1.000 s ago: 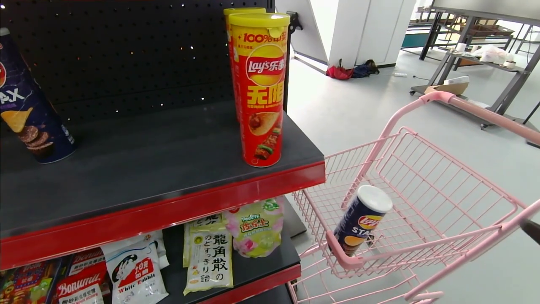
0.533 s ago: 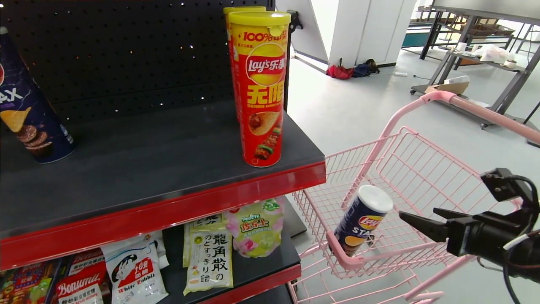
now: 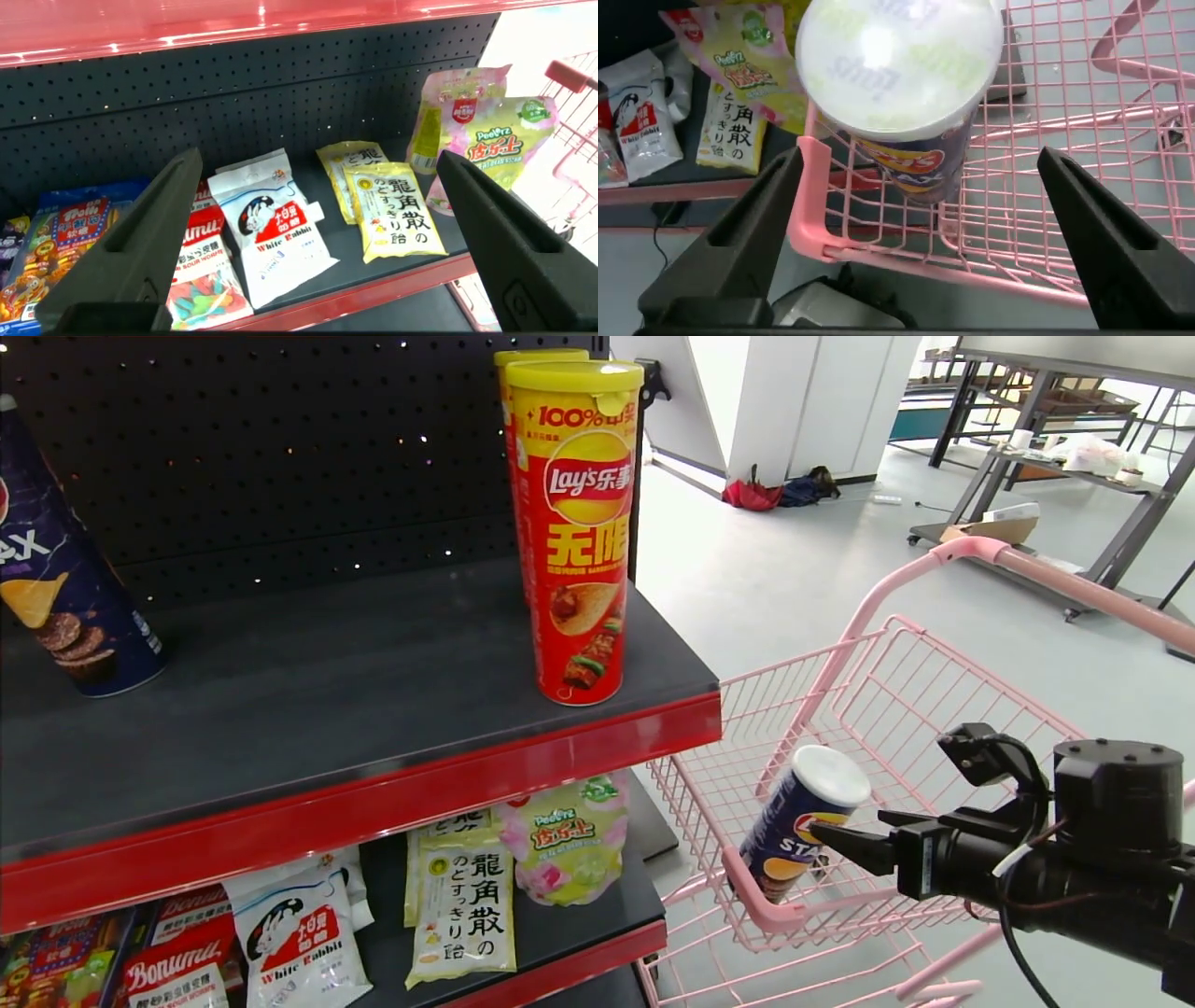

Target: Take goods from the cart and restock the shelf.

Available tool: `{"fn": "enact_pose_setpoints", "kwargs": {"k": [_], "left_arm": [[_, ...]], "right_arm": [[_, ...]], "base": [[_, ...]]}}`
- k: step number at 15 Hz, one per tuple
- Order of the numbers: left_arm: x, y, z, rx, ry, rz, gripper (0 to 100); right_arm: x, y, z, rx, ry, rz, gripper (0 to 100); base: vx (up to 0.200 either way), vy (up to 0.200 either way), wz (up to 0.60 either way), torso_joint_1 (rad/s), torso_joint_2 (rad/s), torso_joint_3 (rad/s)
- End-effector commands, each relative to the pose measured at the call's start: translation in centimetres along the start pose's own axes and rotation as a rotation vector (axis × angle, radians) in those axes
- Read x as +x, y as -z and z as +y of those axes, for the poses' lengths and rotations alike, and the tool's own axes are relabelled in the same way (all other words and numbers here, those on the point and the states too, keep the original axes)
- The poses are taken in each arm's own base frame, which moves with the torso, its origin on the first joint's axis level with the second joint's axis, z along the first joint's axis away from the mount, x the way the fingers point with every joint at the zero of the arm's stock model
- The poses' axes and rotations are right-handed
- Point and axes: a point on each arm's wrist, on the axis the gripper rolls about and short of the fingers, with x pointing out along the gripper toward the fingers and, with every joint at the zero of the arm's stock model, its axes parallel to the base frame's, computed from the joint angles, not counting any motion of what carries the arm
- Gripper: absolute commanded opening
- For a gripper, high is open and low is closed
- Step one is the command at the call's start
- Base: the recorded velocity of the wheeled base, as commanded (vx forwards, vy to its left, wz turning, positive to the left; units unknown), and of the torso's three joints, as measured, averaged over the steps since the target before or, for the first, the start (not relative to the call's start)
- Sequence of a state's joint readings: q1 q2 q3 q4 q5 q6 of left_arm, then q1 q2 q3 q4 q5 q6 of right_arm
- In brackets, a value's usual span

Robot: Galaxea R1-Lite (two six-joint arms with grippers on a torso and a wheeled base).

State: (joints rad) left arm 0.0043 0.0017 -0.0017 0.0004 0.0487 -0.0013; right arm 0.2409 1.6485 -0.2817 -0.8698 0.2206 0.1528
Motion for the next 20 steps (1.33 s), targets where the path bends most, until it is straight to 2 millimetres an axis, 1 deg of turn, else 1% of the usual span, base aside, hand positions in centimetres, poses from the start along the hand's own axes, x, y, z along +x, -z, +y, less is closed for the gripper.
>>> {"fn": "enact_pose_setpoints", "kwargs": {"k": [1, 2, 7, 8, 10, 13, 16, 20], "left_arm": [[0.0, 0.0, 0.0, 0.000, -0.001, 0.001, 100], [0.0, 0.0, 0.0, 0.000, -0.001, 0.000, 100], [0.0, 0.0, 0.0, 0.000, -0.002, 0.000, 100], [0.0, 0.0, 0.0, 0.000, -0.001, 0.000, 100], [0.0, 0.0, 0.0, 0.000, -0.001, 0.000, 100], [0.0, 0.0, 0.0, 0.000, -0.001, 0.000, 100], [0.0, 0.0, 0.0, 0.000, -0.001, 0.000, 100], [0.0, 0.0, 0.0, 0.000, -0.001, 0.000, 100]], "right_arm": [[1.3, 0.5, -0.2, 0.000, -0.002, 0.034, 100], [2.0, 0.5, 0.0, -0.001, -0.007, 0.038, 100], [3.9, 0.0, 0.0, -0.007, -0.012, 0.043, 100], [4.6, -0.2, 0.1, -0.012, -0.002, 0.038, 100], [5.2, -0.4, 0.2, -0.017, -0.006, 0.039, 100], [6.1, 0.1, 0.3, -0.018, -0.001, 0.061, 100], [7.3, 0.3, -0.1, -0.024, 0.003, 0.016, 100], [7.6, 0.5, -0.1, -0.026, 0.013, 0.014, 100]], "base": [[0.000, 0.000, 0.00, 0.000, 0.00, 0.000], [0.000, 0.000, 0.00, 0.000, 0.00, 0.000], [0.000, 0.000, 0.00, 0.000, 0.00, 0.000], [0.000, 0.000, 0.00, 0.000, 0.00, 0.000], [0.000, 0.000, 0.00, 0.000, 0.00, 0.000], [0.000, 0.000, 0.00, 0.000, 0.00, 0.000], [0.000, 0.000, 0.00, 0.000, 0.00, 0.000], [0.000, 0.000, 0.00, 0.000, 0.00, 0.000]]}}
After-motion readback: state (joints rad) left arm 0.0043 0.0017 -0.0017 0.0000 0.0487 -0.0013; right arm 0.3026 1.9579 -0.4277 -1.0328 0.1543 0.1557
